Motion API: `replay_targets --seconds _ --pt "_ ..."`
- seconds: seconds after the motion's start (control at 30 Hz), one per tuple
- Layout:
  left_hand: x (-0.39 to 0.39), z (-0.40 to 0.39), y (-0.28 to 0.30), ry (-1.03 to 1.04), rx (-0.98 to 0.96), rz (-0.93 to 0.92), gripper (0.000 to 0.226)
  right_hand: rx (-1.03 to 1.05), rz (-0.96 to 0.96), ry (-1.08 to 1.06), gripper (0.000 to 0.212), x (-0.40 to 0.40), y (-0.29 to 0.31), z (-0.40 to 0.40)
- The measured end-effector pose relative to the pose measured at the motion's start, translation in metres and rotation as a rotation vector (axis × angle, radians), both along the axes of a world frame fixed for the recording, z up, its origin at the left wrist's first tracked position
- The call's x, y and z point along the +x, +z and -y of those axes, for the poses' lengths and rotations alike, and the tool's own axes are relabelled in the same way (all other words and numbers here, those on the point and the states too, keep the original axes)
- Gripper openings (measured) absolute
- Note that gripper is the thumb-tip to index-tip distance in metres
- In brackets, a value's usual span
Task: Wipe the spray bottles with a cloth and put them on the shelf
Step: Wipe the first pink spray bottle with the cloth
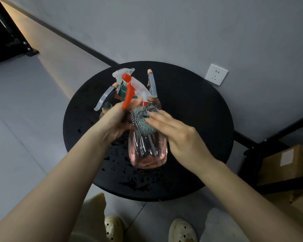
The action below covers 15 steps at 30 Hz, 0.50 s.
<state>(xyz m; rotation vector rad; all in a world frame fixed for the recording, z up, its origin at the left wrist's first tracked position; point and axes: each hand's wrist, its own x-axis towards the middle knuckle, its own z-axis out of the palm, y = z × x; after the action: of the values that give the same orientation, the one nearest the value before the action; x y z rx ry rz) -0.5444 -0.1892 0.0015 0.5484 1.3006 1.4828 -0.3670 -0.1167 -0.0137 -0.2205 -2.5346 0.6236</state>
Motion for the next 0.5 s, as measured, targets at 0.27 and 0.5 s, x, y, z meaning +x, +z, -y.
replay_targets --seconds 0.27,0.5 --pt "-0.011 0.001 0.004 0.149 0.093 -0.001 0.016 0.48 -0.011 0.247 0.031 0.033 -0.009 0.011" --pt "-0.003 -0.002 0.003 0.098 0.051 -0.032 0.016 0.42 -0.044 0.144 0.045 0.025 0.001 0.003"
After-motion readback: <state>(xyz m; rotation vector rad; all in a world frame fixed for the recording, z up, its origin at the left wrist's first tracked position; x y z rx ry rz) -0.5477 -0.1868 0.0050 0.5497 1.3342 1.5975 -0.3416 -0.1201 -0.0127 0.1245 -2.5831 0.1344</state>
